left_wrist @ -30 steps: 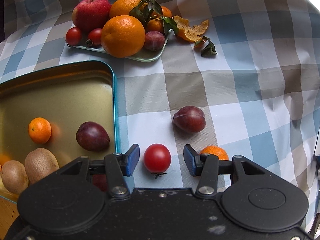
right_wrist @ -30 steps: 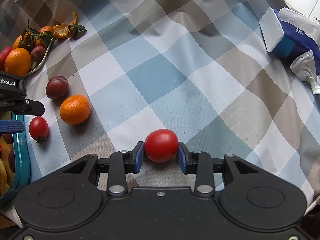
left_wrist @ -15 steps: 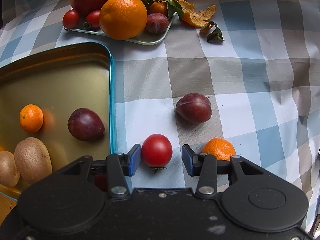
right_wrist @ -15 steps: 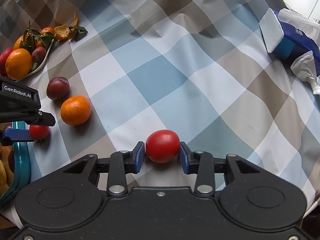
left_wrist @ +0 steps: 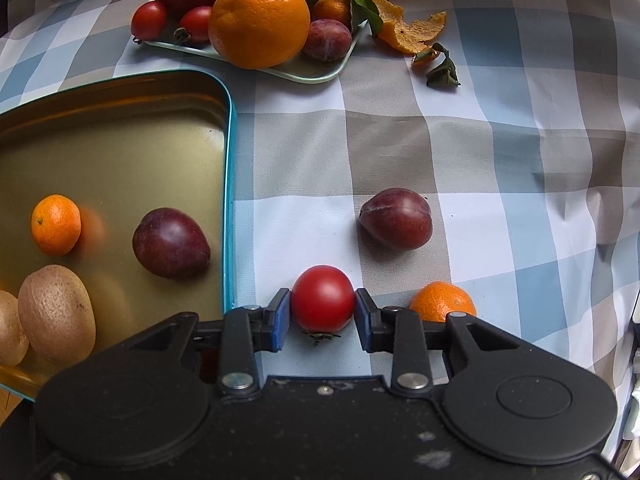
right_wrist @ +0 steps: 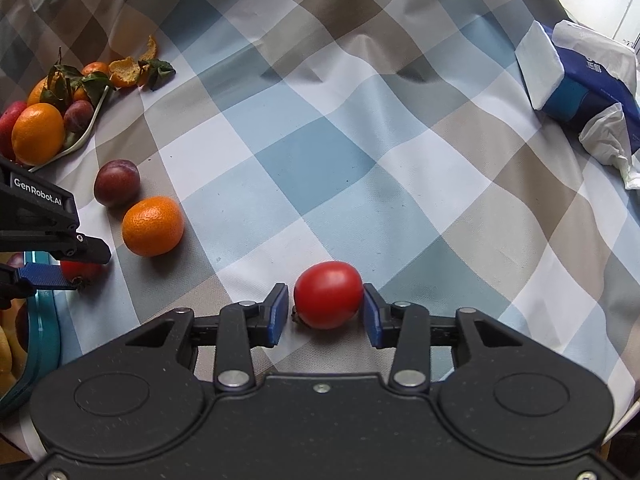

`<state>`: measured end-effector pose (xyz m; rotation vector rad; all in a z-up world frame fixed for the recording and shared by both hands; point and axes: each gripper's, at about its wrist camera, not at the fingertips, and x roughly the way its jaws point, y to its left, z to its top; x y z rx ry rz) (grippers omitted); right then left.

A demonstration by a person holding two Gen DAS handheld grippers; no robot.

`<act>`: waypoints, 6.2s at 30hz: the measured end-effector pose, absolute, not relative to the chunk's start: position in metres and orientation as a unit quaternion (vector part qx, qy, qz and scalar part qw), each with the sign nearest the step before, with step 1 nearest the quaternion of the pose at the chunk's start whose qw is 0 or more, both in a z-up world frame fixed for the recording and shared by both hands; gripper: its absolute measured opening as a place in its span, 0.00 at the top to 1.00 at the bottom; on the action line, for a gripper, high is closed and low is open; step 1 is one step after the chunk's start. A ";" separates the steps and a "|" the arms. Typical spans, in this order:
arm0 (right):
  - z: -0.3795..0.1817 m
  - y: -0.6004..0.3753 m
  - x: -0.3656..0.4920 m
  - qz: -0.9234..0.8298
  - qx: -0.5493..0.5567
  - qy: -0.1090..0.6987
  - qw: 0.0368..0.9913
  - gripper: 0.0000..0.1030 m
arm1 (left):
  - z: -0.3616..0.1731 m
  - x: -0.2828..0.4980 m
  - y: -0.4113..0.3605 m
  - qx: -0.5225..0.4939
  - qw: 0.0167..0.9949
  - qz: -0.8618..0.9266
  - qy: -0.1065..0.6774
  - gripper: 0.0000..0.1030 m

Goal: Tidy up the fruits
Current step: 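Close the left gripper on a second red tomato while the right gripper holds its tomato, then carry both red tomatoes over the gold tray with both grippers, then lower and release the tomato with the left gripper while the right gripper releases its tomato, then move the right gripper to a loose mandarin while the left gripper moves toward a dark red plum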

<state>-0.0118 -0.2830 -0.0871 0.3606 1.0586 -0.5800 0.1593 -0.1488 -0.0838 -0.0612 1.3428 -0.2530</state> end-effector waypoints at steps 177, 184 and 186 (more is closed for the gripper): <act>-0.066 -0.255 0.037 -0.233 0.180 0.530 0.795 0.57 | -0.035 0.160 -0.108 0.062 0.819 -0.067 0.566 0.67; -0.058 -0.260 0.048 -0.229 0.197 0.496 0.814 0.57 | -0.039 0.159 -0.114 0.073 0.816 -0.067 0.569 0.66; -0.057 -0.259 0.052 -0.226 0.195 0.488 0.820 0.57 | -0.041 0.160 -0.113 0.074 0.815 -0.063 0.572 0.66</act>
